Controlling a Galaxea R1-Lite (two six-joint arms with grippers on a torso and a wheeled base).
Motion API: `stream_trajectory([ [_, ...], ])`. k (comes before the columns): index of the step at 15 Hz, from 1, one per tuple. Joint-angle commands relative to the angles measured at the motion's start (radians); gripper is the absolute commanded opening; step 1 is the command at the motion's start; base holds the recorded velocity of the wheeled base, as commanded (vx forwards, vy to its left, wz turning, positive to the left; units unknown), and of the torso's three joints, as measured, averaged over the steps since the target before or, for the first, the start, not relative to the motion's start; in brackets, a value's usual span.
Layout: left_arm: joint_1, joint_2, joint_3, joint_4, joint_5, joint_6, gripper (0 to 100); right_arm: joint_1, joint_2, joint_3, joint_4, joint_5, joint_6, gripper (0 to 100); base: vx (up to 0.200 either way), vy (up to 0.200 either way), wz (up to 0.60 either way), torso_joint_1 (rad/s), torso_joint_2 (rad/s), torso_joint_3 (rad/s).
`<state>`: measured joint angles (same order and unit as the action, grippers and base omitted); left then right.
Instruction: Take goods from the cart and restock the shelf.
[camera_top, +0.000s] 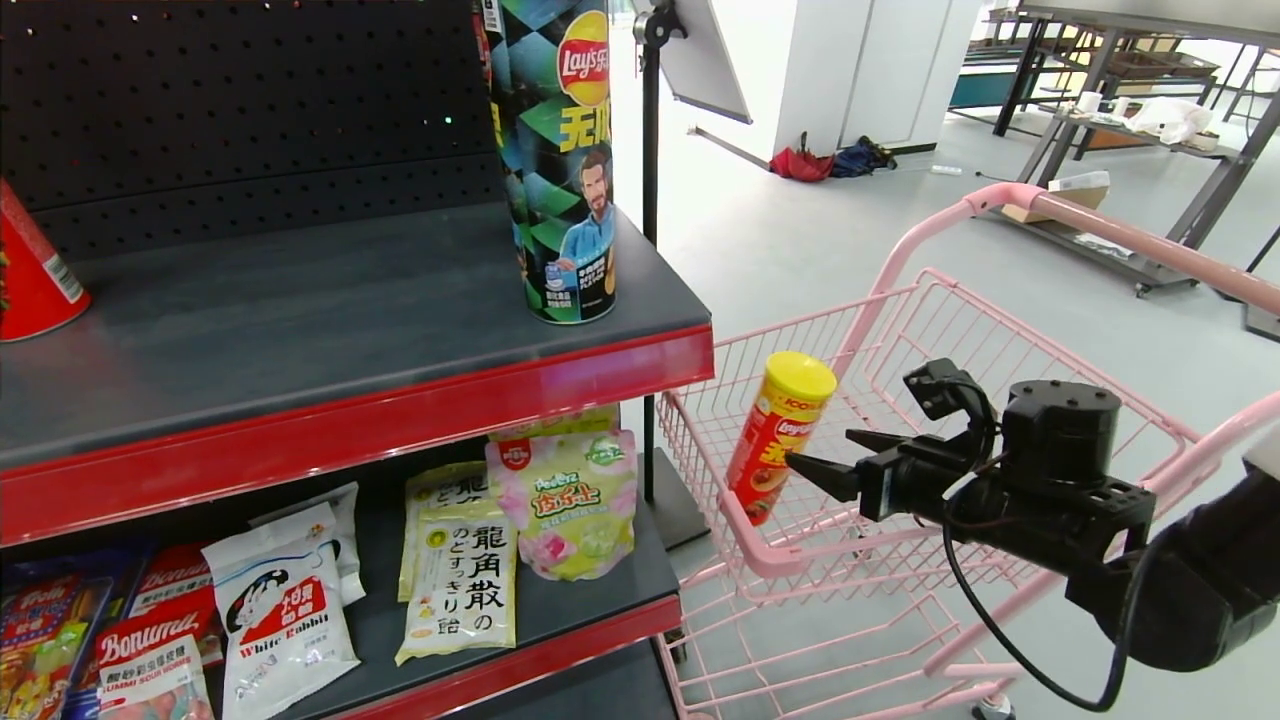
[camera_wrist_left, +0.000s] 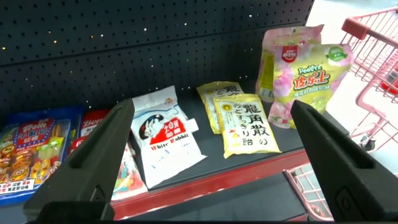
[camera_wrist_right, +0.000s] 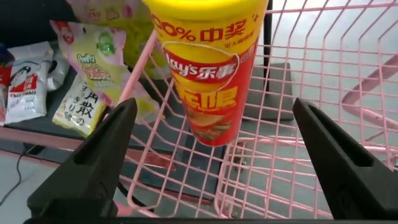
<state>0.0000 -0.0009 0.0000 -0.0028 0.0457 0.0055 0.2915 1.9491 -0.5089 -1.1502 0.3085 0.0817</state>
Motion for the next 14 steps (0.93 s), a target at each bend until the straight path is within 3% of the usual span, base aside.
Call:
stream_trajectory([
  [1, 0.000, 0.001, 0.000, 0.000, 0.000, 0.001, 100, 0.003, 0.040, -0.042, 0.000, 0.000, 0.007, 100, 0.000, 0.000, 0.00, 0.000, 0.00, 0.000],
  [7, 0.000, 0.001, 0.000, 0.000, 0.000, 0.002, 100, 0.058, 0.132, -0.149, 0.000, -0.014, 0.038, 100, 0.000, 0.000, 0.00, 0.000, 0.00, 0.000],
  [14, 0.000, 0.001, 0.000, 0.000, 0.000, 0.002, 100, 0.057, 0.228, -0.237, -0.003, -0.048, 0.039, 100, 0.000, 0.000, 0.00, 0.000, 0.00, 0.000],
])
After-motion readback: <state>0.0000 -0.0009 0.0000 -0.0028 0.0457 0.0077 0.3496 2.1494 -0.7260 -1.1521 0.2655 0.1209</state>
